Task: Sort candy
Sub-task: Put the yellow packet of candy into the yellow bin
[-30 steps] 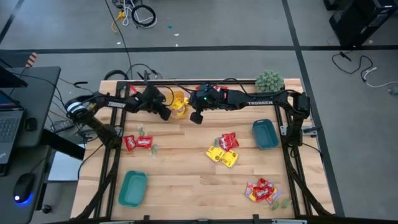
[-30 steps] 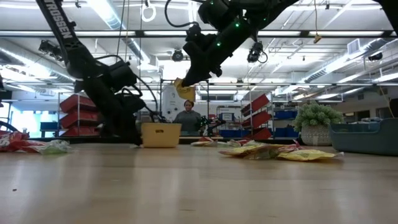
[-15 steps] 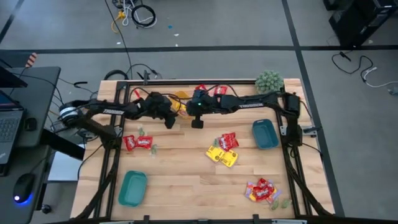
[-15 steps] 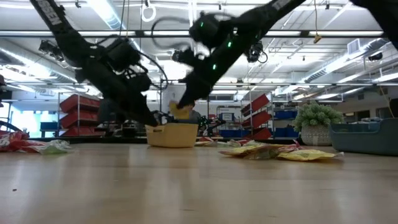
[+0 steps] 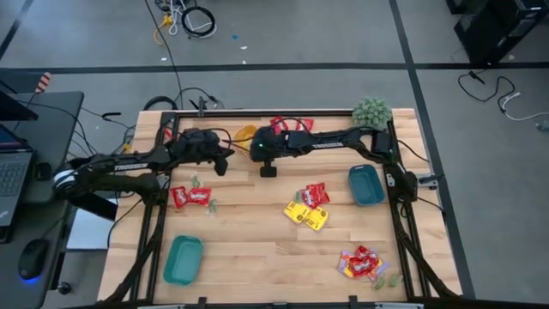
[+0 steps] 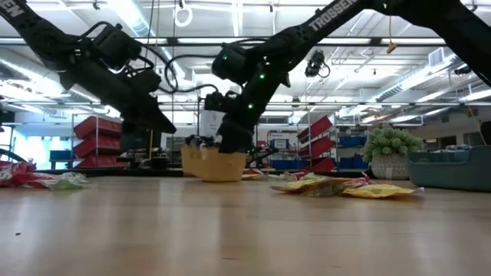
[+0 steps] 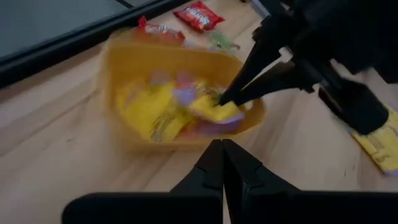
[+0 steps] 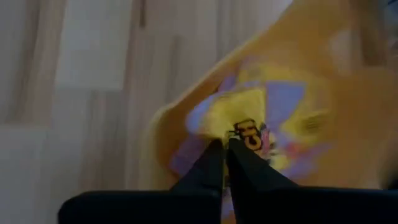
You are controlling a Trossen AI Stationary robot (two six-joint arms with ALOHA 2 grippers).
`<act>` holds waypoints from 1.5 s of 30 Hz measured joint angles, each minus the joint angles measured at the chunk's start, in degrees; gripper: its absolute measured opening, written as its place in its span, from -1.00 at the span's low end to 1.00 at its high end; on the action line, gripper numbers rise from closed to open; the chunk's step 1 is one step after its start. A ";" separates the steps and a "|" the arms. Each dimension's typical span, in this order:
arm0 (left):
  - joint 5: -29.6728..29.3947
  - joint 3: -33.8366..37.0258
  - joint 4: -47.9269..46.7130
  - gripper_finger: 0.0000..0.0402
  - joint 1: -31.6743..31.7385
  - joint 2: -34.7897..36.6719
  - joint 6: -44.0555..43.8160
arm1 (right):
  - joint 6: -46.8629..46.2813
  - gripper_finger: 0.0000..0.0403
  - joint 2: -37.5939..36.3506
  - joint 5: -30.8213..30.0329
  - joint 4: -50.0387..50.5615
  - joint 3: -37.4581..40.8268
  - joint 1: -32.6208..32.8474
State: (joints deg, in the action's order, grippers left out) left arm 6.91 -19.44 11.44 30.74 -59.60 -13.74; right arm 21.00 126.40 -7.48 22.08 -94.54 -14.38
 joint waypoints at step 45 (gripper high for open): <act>4.31 0.83 5.44 -1.00 -1.25 0.07 3.07 | -3.88 -0.35 -14.03 16.04 -3.39 18.57 -18.14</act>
State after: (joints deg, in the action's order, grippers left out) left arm 11.22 -18.61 16.88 29.50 -59.53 -10.66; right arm 17.12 112.38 8.56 18.70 -75.97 -32.51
